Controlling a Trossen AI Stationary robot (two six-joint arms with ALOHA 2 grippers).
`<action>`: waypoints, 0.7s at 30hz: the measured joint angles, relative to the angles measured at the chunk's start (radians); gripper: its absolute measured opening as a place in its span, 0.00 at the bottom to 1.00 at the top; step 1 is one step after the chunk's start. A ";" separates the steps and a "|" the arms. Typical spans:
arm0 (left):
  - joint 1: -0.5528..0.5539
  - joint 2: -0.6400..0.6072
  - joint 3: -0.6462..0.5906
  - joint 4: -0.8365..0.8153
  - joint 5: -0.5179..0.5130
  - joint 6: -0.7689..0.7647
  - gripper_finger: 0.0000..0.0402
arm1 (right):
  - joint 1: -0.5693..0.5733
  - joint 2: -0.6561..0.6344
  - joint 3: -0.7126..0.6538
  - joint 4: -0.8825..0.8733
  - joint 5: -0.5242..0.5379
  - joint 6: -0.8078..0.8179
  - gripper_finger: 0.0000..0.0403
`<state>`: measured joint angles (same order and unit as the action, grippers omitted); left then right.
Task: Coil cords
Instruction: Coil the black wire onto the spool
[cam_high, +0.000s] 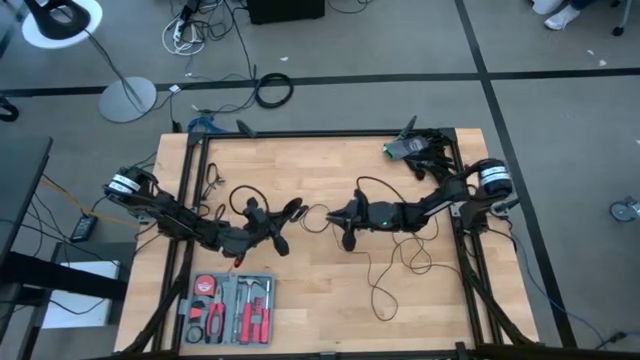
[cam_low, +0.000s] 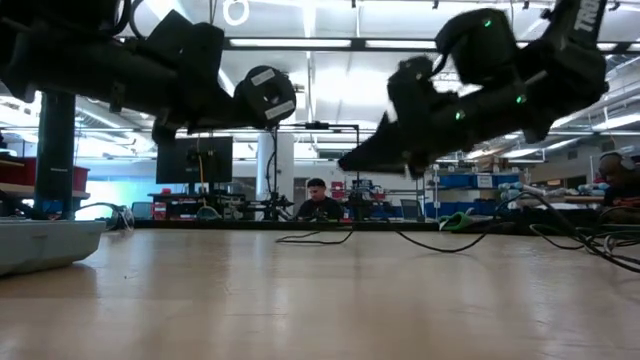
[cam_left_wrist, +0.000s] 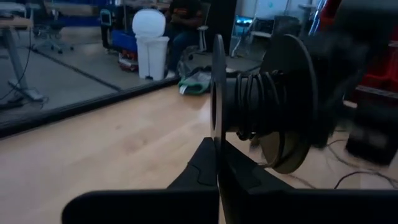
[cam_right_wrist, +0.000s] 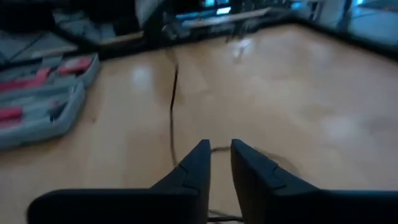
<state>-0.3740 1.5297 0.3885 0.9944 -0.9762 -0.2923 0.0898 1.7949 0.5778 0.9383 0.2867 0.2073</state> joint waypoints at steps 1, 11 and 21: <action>0.000 0.000 0.000 0.014 0.000 0.010 0.00 | 0.002 0.027 0.015 0.000 -0.015 0.000 0.19; -0.001 0.000 0.000 0.043 0.000 0.057 0.00 | 0.009 0.232 0.229 -0.039 -0.029 -0.082 0.30; -0.001 0.000 0.000 0.026 0.001 0.054 0.00 | 0.006 0.254 0.290 -0.115 -0.076 -0.080 0.22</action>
<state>-0.3752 1.5295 0.3885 1.0203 -0.9756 -0.2386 0.0962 2.0488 0.8679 0.8231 0.2108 0.1268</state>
